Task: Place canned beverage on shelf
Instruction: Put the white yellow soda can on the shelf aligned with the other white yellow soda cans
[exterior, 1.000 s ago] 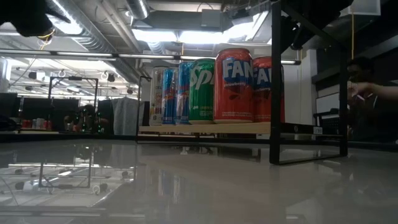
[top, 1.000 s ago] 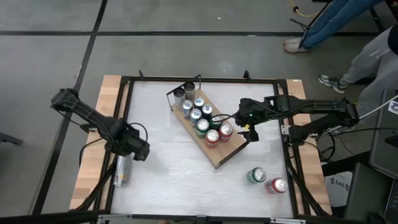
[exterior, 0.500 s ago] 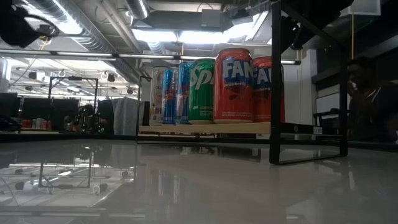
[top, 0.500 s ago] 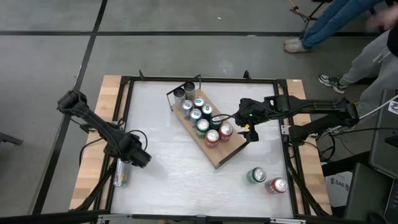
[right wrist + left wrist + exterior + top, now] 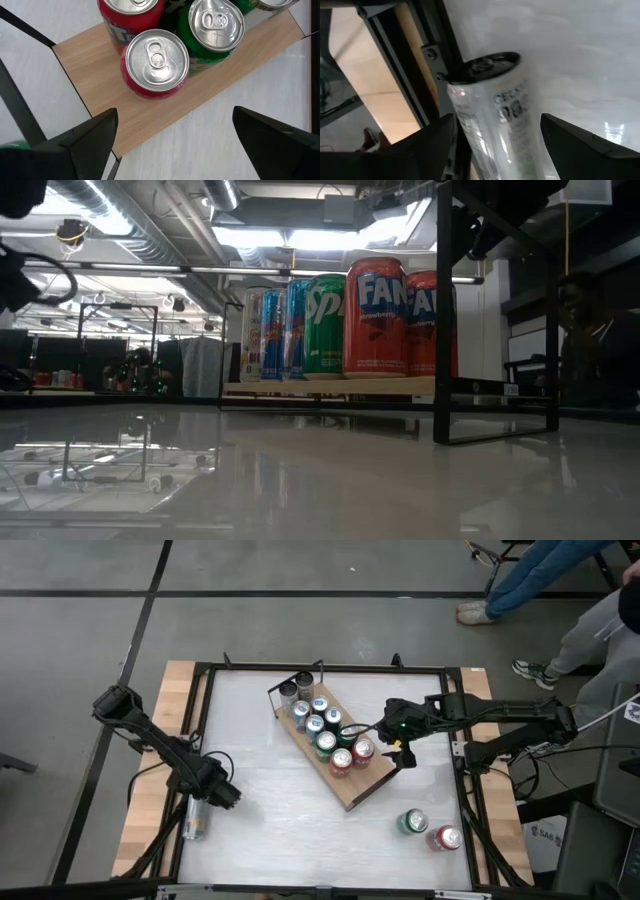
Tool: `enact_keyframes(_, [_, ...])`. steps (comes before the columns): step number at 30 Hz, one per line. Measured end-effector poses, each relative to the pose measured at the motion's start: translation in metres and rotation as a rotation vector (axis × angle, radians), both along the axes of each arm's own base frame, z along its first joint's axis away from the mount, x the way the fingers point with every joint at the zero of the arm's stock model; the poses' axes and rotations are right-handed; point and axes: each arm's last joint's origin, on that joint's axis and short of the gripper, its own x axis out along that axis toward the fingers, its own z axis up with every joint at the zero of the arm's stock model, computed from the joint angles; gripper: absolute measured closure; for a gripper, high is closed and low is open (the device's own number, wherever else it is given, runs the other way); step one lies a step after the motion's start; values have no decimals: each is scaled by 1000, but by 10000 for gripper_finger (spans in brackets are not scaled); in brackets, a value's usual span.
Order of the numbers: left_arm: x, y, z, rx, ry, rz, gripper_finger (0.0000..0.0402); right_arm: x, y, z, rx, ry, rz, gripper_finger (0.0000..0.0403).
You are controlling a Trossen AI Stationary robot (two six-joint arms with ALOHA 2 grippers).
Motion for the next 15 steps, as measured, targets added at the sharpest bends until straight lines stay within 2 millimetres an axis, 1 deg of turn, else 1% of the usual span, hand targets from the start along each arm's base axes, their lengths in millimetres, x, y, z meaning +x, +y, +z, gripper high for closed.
enact_keyframes(9, [-5,3,-20,-32,-9,28,112,0,0,0,0,0,0,20])
enact_keyframes(15, [-7,4,-24,-32,-10,32,113,0,0,0,0,0,0,20])
